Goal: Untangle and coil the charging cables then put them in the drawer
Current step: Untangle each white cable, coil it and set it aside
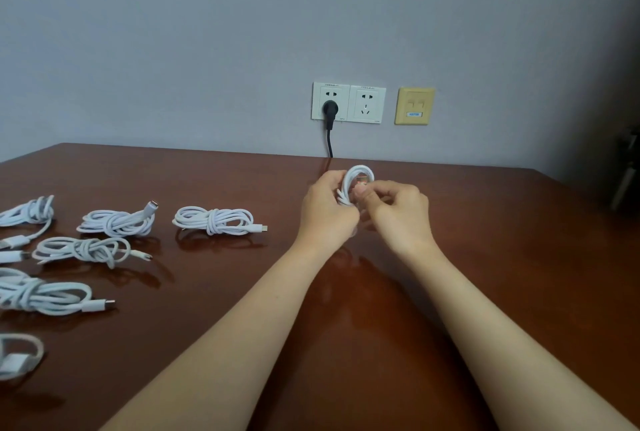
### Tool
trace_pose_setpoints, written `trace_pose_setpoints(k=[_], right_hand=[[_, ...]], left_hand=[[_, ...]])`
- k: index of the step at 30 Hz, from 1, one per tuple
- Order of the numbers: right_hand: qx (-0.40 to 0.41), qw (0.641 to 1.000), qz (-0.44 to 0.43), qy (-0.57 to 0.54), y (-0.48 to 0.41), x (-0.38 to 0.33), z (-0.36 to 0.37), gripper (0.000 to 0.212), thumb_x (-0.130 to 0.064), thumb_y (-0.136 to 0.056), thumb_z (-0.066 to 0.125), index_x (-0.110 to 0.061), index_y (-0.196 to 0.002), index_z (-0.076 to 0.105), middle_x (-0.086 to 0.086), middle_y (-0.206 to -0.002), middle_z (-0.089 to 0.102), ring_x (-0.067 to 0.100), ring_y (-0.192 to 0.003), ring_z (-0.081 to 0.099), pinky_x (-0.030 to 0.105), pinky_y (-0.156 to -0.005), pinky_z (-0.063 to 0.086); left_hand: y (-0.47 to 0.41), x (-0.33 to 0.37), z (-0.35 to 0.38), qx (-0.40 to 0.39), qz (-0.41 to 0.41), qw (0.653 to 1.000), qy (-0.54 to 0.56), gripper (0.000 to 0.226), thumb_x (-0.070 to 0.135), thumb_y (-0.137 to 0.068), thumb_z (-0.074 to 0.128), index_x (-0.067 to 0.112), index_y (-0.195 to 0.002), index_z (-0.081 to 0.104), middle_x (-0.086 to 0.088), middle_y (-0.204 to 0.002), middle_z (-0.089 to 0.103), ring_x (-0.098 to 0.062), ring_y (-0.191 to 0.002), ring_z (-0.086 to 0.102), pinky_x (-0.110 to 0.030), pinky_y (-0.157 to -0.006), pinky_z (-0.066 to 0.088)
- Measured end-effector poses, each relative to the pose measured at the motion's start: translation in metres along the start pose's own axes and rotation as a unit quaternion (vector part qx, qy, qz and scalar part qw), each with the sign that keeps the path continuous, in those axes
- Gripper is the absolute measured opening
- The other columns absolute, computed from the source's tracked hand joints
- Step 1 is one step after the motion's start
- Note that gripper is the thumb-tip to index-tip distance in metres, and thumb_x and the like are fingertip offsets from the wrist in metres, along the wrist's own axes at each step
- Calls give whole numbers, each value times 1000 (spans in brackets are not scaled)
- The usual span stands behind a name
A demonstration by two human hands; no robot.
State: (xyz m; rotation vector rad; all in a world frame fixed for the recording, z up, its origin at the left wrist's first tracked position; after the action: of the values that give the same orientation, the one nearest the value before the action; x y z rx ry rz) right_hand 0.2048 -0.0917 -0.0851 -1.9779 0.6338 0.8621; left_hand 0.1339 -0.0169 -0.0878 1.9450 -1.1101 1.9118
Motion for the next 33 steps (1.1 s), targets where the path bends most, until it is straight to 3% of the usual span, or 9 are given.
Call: trace_pose_setpoints(k=[3, 7, 11, 15, 20, 23, 26, 29, 33], right_hand=[[-1, 999, 3, 40, 0, 0, -4, 30, -30, -86, 55, -11, -65, 65, 3, -59, 61, 29, -73, 62, 33, -69, 48], [-16, 996, -3, 84, 4, -4, -2, 31, -26, -89, 52, -8, -65, 61, 7, -72, 60, 26, -76, 55, 28, -63, 34], [-31, 992, -17, 121, 6, -8, 2, 33, -28, -90, 49, -17, -59, 48, 6, -76, 52, 23, -74, 47, 28, -63, 26], [-31, 983, -49, 176, 7, -6, 8, 26, -31, -94, 47, -17, -74, 56, 3, -81, 51, 26, -79, 48, 30, -64, 26], [95, 984, -90, 120, 16, -8, 14, 19, -31, -87, 63, -18, -93, 74, -3, -108, 63, 18, -92, 59, 27, -70, 36], [162, 982, -97, -3, 15, -14, 13, 5, -20, -78, 72, -19, -82, 75, -8, -94, 65, 9, -76, 61, 25, -72, 47], [124, 989, -23, -77, 11, -16, 7, 15, -19, -76, 74, -27, -68, 65, -12, -80, 64, 3, -69, 59, 21, -71, 48], [44, 987, 61, -142, 7, -10, 6, 14, -27, -82, 69, -25, -79, 56, -11, -74, 63, 4, -71, 60, 18, -70, 46], [-117, 963, 94, -224, 9, -3, 19, 15, -25, -92, 55, -17, -82, 64, 4, -65, 66, 23, -59, 62, 40, -67, 54]], left_hand=[[2, 6, -1, -49, -85, 986, 136, 38, -18, -76, 45, 12, -87, 65, -12, -82, 65, -25, -82, 62, -35, -77, 52], [0, 9, -3, -32, -187, 947, 258, 15, -5, -83, 50, 2, -80, 63, -16, -80, 62, -21, -70, 60, -22, -61, 52], [1, 9, -1, -15, -187, 944, 270, 14, 5, -90, 55, 5, -80, 64, -10, -78, 65, -14, -67, 63, -19, -62, 53], [-1, 6, -5, 12, -185, 942, 280, 13, 2, -91, 54, 4, -82, 64, -10, -79, 65, -14, -67, 63, -20, -59, 53], [-6, 10, -8, 10, -204, 915, 347, 15, 1, -92, 47, 1, -100, 59, -11, -83, 62, -17, -71, 61, -24, -69, 52], [-6, 8, -10, 1, -214, 908, 361, 22, 3, -89, 47, -1, -107, 60, -13, -91, 65, -20, -77, 64, -25, -69, 54], [-2, 6, -8, -3, -217, 921, 323, 17, 4, -88, 46, 4, -96, 62, -8, -82, 67, -17, -69, 65, -26, -63, 56], [-2, 7, -4, 9, -197, 937, 287, 15, 4, -90, 47, 7, -87, 61, -8, -80, 64, -19, -72, 63, -29, -68, 53], [-4, 6, -9, 45, -172, 963, 202, 19, 5, -94, 43, 7, -79, 56, -15, -72, 55, -26, -57, 50, -23, -42, 36]])
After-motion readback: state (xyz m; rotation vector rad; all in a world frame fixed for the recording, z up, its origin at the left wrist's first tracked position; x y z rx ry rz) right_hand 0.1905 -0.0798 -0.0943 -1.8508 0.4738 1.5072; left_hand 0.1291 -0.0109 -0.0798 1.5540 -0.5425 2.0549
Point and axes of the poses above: each hand's wrist, its own y-axis away from the middle knuckle, its own z-axis out of the palm, x = y × z, the point moved 1 cm from there along -y, towards the middle knuckle
